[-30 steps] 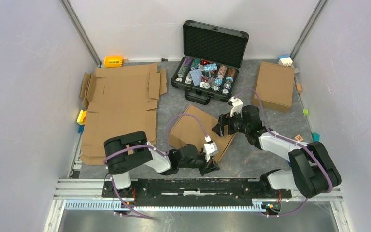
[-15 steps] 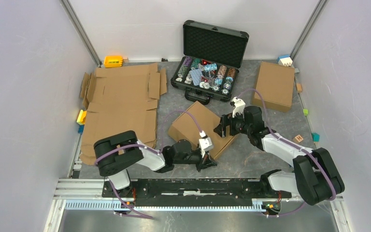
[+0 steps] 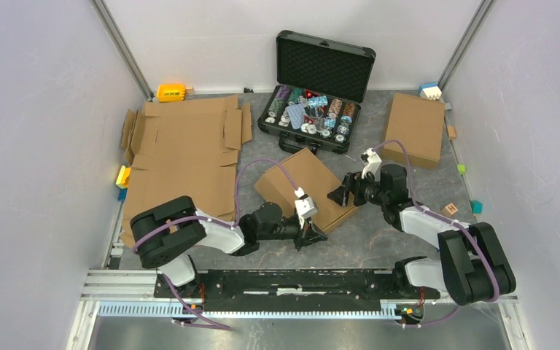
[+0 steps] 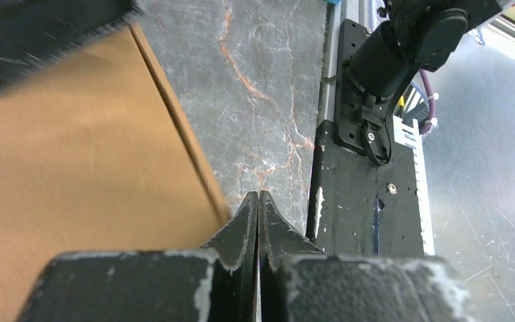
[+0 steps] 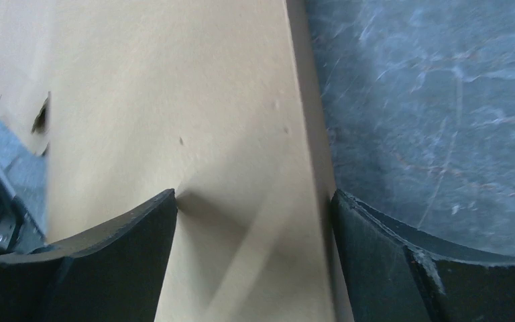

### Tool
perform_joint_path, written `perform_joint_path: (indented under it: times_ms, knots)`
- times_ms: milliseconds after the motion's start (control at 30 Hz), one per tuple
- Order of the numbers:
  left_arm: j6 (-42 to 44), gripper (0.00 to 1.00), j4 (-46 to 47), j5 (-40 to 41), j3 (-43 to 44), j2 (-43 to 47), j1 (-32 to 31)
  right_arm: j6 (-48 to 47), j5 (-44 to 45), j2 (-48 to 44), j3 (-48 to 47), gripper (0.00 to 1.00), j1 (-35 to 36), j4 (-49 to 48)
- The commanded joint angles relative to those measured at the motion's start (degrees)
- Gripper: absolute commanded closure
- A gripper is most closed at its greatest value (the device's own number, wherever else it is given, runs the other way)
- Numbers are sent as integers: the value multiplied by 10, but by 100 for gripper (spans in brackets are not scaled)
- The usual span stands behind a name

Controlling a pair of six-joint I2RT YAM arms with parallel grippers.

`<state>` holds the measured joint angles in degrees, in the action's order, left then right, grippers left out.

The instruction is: Fold the paper box

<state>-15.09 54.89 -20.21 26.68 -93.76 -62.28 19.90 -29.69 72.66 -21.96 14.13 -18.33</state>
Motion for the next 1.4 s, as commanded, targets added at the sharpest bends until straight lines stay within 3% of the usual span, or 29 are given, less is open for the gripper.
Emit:
perform_joint_path:
  times_ms: [0, 100, 233, 433, 567, 700, 833, 967, 1167, 1367]
  knots:
    - [22, 98, 61, 101, 23, 22, 44, 64, -170, 30, 79, 15, 1, 24]
    - [22, 98, 52, 90, 44, 23, 44, 104, -192, 44, 108, 19, 1, -38]
    - [35, 97, 8, 78, 85, 31, 44, 110, -203, 47, 111, 21, 1, -50]
    - [19, 94, -79, 81, 90, 84, 44, 18, -129, 4, 64, 4, -21, 81]
    - [-25, 92, -257, 142, 83, 175, 45, -34, -68, -40, 36, 2, -25, 153]
    - [-102, 87, -418, 232, 64, 269, 55, -65, -28, -81, 25, 9, -26, 195]
    - [-168, 81, -503, 248, 21, 358, 96, -67, -35, -76, 14, 22, -25, 196]
    - [-190, 79, -545, 267, -8, 423, 126, -50, -52, -66, 14, 29, -27, 168]
    - [-209, 78, -565, 235, -34, 433, 158, -11, -98, -64, 9, 12, -27, 117]
    - [-215, 79, -551, 233, -51, 453, 165, 34, -91, -61, -22, 18, -26, 82]
